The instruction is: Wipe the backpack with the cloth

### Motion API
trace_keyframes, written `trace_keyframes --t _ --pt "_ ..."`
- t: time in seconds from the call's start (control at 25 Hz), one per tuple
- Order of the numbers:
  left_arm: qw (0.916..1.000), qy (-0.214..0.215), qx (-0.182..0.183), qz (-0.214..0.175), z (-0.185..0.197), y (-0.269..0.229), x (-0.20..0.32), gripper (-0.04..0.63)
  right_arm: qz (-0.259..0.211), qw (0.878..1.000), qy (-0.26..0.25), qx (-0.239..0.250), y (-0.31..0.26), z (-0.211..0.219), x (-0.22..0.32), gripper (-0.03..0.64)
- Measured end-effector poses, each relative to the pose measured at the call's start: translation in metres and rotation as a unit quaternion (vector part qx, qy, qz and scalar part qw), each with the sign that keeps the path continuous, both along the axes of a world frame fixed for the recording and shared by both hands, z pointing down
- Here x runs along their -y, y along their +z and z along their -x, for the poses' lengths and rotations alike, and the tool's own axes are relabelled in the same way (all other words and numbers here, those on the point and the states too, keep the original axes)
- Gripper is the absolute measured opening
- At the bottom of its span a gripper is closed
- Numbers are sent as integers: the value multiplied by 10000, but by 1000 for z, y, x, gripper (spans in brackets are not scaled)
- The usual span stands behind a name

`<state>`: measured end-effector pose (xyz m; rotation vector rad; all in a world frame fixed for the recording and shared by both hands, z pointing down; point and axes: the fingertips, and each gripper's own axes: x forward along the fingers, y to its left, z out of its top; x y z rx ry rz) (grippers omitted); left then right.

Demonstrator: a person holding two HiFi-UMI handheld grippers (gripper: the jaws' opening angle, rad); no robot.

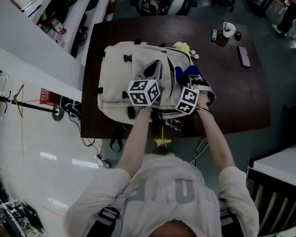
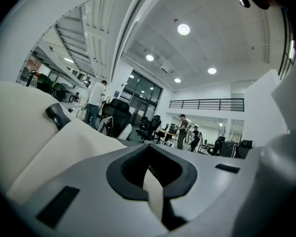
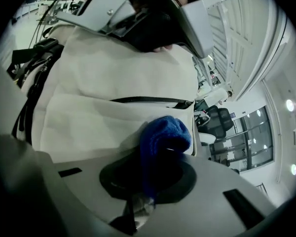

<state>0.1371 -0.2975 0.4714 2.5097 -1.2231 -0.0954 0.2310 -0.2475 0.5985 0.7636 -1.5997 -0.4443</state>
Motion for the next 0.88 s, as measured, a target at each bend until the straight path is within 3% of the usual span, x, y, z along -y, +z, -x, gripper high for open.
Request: trace_keyframes --t 0.16,0.24,0.4,0.88 --pt "9961 356 724 -355 -21 4 -20 3 58 10000 71 -6 6 2 -19 48" --pt "9939 473 912 -402 -27 8 -34 5 73 10000 54 0 6 6 -29 48" --pt "9968 363 680 -187 -24 15 -58 5 82 10000 -20 14 6 12 -52 48" --pt "9983 42 589 13 0 26 -122 5 78 9992 -378 -102 14 33 -121 48"
